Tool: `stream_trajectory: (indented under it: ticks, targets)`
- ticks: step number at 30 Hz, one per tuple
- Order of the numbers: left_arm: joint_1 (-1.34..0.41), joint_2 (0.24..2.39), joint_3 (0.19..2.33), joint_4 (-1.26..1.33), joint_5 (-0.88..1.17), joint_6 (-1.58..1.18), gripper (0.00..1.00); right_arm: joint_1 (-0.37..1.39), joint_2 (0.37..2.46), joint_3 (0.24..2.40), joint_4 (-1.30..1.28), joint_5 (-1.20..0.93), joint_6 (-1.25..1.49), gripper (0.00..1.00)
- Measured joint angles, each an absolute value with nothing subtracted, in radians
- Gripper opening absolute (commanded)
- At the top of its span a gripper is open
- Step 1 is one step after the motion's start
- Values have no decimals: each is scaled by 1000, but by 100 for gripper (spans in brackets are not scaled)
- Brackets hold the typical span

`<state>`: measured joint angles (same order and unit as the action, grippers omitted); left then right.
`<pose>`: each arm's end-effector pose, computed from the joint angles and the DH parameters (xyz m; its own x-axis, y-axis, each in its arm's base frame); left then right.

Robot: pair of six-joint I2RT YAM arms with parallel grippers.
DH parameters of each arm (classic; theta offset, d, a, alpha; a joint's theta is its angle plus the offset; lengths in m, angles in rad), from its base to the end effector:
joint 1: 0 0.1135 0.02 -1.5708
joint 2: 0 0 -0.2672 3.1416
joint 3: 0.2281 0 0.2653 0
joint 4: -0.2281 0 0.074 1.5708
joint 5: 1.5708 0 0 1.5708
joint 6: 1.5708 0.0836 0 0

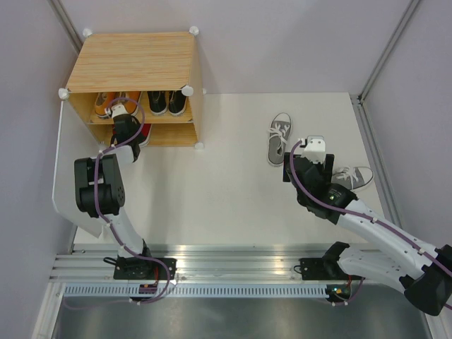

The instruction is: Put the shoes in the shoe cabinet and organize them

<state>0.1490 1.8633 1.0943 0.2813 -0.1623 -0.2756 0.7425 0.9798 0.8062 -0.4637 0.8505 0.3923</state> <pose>0.4556 0.0820 0.1594 -0.3676 -0.3267 -0.8707 -0.4029 0.8998 -0.1675 0.2192 0.1159 0.2730 -0.4054 -0.0298 -0.9136 0.1668 0.9803 -0.1060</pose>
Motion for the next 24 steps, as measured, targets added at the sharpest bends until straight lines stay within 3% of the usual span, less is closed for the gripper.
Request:
stream_trajectory:
  ticks: [24]
  targets:
    - [156,1879,1007,524,-243,-384,3,737,981,806,-468,850,400,95]
